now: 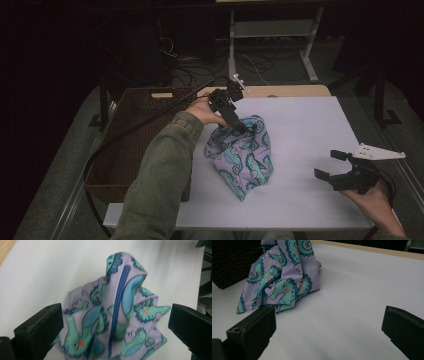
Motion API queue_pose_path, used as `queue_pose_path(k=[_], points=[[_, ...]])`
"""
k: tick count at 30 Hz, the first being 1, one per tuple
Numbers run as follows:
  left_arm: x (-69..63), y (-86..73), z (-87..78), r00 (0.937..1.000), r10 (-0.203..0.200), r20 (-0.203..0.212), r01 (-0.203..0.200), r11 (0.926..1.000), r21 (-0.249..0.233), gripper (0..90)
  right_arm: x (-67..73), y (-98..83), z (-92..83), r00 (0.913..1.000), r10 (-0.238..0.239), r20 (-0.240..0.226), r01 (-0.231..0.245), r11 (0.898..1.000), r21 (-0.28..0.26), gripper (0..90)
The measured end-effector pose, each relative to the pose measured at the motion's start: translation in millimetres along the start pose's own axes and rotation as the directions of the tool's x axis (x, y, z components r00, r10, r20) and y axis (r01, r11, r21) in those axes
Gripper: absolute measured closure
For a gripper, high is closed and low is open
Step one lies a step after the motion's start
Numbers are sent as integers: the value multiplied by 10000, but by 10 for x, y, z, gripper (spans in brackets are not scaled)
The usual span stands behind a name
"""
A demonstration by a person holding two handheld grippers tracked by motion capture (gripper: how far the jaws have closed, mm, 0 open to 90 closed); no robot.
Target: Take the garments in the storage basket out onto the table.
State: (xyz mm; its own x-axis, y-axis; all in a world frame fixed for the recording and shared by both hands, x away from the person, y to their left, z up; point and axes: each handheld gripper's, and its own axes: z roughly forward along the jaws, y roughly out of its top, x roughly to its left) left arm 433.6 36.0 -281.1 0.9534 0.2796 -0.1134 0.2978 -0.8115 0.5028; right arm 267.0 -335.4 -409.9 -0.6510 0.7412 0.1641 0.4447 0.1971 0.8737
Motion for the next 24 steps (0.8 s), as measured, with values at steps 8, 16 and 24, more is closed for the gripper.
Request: queue_pose_path(k=[8, 16, 24], points=[[-5, -134, -217, 9995, -193, -244, 182, 9988, -466, 0, 0, -2, 3, 10000, 16, 22, -16, 10000, 29, 0], [-33, -232, -355, 9991, -133, -397, 112, 9986, -510, 0, 2, -2, 2, 10000, 15, 23, -15, 10000, 25, 0], [-33, -389, -455, 9979, -367, -541, 322, 9961, -825, 0, 3, -2, 2, 10000, 4, 28, -4, 10000, 36, 0]])
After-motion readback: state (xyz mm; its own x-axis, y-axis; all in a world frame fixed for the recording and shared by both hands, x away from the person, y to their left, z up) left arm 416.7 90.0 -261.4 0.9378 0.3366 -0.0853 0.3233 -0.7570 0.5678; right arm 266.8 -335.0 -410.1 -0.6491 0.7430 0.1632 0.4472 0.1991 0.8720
